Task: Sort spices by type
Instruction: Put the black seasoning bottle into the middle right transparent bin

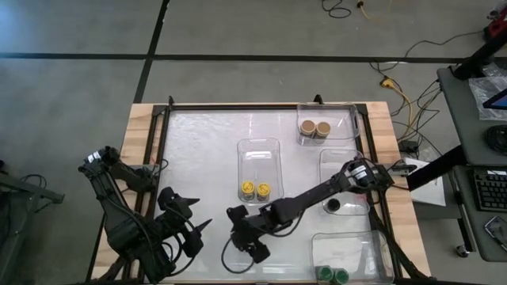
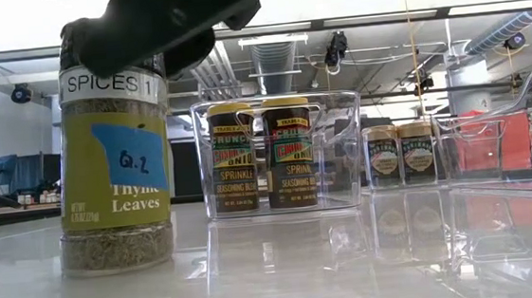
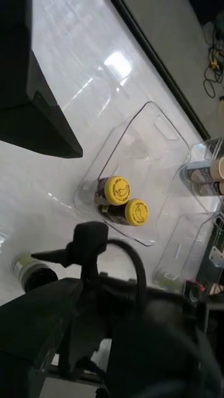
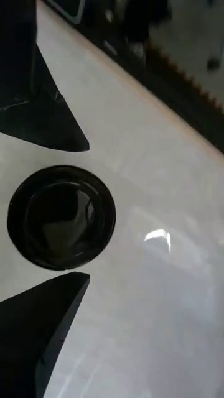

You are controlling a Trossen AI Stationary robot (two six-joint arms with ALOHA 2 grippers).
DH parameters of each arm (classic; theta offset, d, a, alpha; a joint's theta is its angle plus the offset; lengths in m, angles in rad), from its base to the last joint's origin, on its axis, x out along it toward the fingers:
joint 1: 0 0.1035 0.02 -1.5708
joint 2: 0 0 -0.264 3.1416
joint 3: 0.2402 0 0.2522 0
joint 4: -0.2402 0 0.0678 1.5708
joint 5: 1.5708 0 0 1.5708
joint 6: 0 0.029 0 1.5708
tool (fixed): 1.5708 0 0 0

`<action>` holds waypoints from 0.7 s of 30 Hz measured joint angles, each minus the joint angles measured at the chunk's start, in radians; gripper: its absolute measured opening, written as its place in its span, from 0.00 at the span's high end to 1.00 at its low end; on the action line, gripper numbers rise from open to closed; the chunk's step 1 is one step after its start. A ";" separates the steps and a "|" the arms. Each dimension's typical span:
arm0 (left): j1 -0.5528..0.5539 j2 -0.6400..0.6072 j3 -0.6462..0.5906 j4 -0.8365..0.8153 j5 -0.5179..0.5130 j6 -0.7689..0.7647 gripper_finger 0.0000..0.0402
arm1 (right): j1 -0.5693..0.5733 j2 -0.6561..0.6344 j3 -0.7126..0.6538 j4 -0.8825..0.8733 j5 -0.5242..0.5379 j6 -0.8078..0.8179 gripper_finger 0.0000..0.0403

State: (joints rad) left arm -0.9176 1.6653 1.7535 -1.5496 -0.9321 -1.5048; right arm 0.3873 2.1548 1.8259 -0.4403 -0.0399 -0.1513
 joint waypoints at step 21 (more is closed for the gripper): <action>-0.009 0.001 -0.002 -0.001 0.000 -0.016 0.21 | -0.033 0.000 0.000 0.010 -0.199 -0.186 0.42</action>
State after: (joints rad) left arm -0.9268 1.6661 1.7515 -1.5501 -0.9323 -1.5208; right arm 0.3546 2.1548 1.8259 -0.4305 -0.2386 -0.3371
